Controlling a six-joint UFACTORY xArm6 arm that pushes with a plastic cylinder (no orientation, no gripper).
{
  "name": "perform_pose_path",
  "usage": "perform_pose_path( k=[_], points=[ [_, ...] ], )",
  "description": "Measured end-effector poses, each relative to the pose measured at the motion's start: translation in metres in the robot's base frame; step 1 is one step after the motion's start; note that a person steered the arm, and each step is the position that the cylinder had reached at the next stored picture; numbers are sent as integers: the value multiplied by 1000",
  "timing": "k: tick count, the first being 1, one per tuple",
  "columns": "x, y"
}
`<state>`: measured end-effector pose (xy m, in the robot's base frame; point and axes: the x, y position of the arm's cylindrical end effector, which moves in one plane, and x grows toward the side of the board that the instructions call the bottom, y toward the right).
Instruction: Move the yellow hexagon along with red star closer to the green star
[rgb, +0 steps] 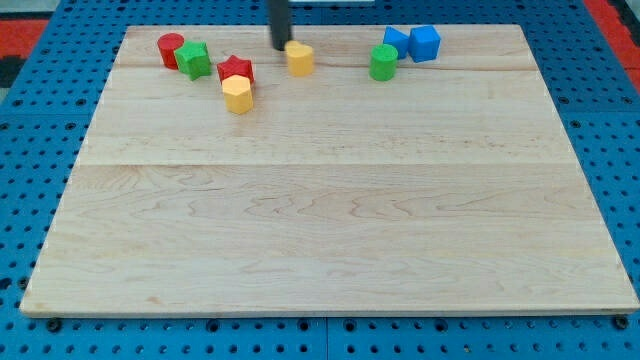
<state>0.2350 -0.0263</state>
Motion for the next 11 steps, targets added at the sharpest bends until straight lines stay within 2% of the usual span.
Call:
perform_pose_path(
  k=[1, 3, 4, 6, 11],
  points=[
    [47, 12],
    [100, 10],
    [123, -20],
    [120, -65],
    [67, -118]
  ],
)
